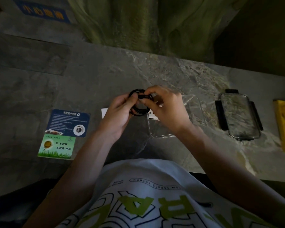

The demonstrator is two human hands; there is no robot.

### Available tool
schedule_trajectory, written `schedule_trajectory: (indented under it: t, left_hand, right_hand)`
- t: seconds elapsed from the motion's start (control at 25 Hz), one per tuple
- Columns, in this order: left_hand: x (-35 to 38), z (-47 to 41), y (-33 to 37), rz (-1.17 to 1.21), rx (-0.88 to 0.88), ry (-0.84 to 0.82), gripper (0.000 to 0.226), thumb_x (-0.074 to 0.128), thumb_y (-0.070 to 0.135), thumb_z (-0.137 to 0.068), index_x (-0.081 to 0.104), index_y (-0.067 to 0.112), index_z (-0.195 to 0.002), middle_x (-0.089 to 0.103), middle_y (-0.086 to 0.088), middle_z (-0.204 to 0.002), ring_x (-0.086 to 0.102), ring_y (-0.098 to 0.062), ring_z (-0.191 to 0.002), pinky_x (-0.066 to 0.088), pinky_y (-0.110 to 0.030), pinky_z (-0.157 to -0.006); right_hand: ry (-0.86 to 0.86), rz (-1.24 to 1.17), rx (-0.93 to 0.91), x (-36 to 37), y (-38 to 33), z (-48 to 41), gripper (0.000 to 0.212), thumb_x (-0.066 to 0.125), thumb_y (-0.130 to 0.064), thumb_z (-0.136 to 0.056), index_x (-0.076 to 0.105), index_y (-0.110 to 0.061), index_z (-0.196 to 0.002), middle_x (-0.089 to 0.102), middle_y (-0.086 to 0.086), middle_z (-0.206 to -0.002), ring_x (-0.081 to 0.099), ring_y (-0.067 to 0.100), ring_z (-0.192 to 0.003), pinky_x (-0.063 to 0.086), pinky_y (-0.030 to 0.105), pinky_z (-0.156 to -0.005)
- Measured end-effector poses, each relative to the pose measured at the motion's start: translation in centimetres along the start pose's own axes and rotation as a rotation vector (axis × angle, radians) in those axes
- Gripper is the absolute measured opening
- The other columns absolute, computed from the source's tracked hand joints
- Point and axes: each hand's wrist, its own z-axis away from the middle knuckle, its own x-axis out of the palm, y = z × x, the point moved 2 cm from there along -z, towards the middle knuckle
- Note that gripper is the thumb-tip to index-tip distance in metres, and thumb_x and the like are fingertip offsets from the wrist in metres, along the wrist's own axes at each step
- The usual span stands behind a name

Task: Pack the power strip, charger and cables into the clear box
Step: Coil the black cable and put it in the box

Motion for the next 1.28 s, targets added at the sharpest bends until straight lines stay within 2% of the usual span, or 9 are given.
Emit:
schedule_trajectory:
  t: [0.16, 0.28, 0.4, 0.52, 0.72, 0.92, 1.08, 1.2, 1.28]
  left_hand:
    - [0.9, 0.0, -0.3, -0.041, 0.002, -0.005, 0.024, 0.044, 0.010, -0.100, 0.064, 0.012, -0.086, 0.069, 0.009, -0.066, 0.064, -0.002, -0.070, 0.052, -0.020, -0.073]
    - [1.1, -0.3, -1.0, -0.225, 0.055, 0.052, 0.017, 0.047, 0.018, -0.100, 0.062, 0.024, -0.093, 0.068, 0.011, -0.080, 0.062, -0.006, -0.085, 0.050, -0.031, -0.088]
    - [1.1, -0.3, -1.7, -0.409, 0.107, 0.058, 0.013, 0.046, 0.027, -0.101, 0.059, 0.025, -0.101, 0.065, -0.002, -0.102, 0.060, -0.015, -0.102, 0.045, -0.039, -0.099]
    - [1.7, -0.2, -1.5, -0.585, 0.180, -0.017, 0.025, 0.040, 0.031, -0.103, 0.057, 0.015, -0.113, 0.066, -0.005, -0.105, 0.060, -0.012, -0.099, 0.046, -0.029, -0.090]
    - [1.9, -0.2, -1.0, -0.888, 0.333, -0.088, 0.026, 0.037, 0.031, -0.103, 0.053, 0.012, -0.113, 0.065, -0.004, -0.097, 0.061, -0.009, -0.087, 0.047, -0.026, -0.074]
    - [1.9, 0.3, -1.1, -0.914, 0.366, -0.105, 0.027, 0.039, 0.039, -0.101, 0.051, 0.022, -0.118, 0.065, 0.009, -0.093, 0.062, -0.003, -0.086, 0.048, -0.023, -0.074]
    - [2.0, 0.4, -0.8, -0.993, 0.357, -0.082, 0.028, 0.038, 0.042, -0.100, 0.053, 0.028, -0.119, 0.062, 0.016, -0.094, 0.059, 0.001, -0.085, 0.044, -0.012, -0.070]
    - [2.1, 0.5, -0.8, -1.079, 0.361, -0.070, 0.032, 0.035, 0.055, -0.097, 0.051, 0.038, -0.118, 0.065, 0.015, -0.094, 0.064, -0.009, -0.089, 0.052, -0.029, -0.075]
    - [2.3, 0.5, -1.0, -1.140, 0.358, -0.059, 0.037, 0.030, 0.063, -0.094, 0.048, 0.043, -0.119, 0.068, 0.014, -0.095, 0.066, -0.014, -0.089, 0.054, -0.038, -0.075]
  right_hand:
    - [-0.025, 0.049, 0.024, -0.7, 0.6, 0.3, 0.013, 0.064, -0.021, -0.090, 0.064, -0.016, -0.103, 0.070, 0.000, -0.094, 0.066, 0.016, -0.074, 0.056, 0.041, -0.066]
    - [-0.004, -0.007, 0.089, -1.1, 0.9, 0.5, 0.009, 0.057, -0.013, -0.094, 0.055, -0.015, -0.103, 0.069, -0.003, -0.081, 0.065, 0.014, -0.068, 0.054, 0.037, -0.062]
    - [0.002, -0.138, 0.185, -1.1, 1.3, 0.9, 0.011, 0.052, -0.010, -0.096, 0.048, -0.018, -0.100, 0.067, -0.004, -0.074, 0.064, 0.011, -0.066, 0.053, 0.035, -0.061]
    - [0.029, -0.315, 0.321, -0.8, 1.7, 1.4, 0.009, 0.049, -0.010, -0.097, 0.045, -0.018, -0.099, 0.066, 0.002, -0.077, 0.065, 0.025, -0.069, 0.054, 0.053, -0.064]
    - [0.042, -0.439, 0.366, -0.5, 1.7, 2.0, 0.009, 0.044, -0.019, -0.094, 0.043, -0.027, -0.094, 0.062, 0.009, -0.089, 0.065, 0.035, -0.086, 0.052, 0.060, -0.072]
    - [0.086, -0.519, 0.387, -0.9, 1.5, 2.4, 0.006, 0.044, -0.013, -0.096, 0.044, -0.019, -0.095, 0.057, -0.005, -0.085, 0.061, 0.032, -0.084, 0.054, 0.057, -0.074]
    - [0.086, -0.584, 0.388, -1.4, 1.4, 3.1, 0.011, 0.042, -0.010, -0.099, 0.044, -0.019, -0.093, 0.061, 0.011, -0.093, 0.058, 0.025, -0.074, 0.055, 0.044, -0.066]
    - [0.105, -0.574, 0.381, -1.7, 1.5, 3.3, 0.008, 0.041, -0.006, -0.100, 0.044, -0.012, -0.096, 0.061, 0.020, -0.092, 0.052, 0.020, -0.068, 0.046, 0.036, -0.059]
    - [0.124, -0.587, 0.408, -1.9, 1.7, 3.4, 0.008, 0.041, -0.005, -0.100, 0.045, -0.012, -0.096, 0.058, 0.019, -0.086, 0.052, 0.027, -0.068, 0.044, 0.039, -0.059]
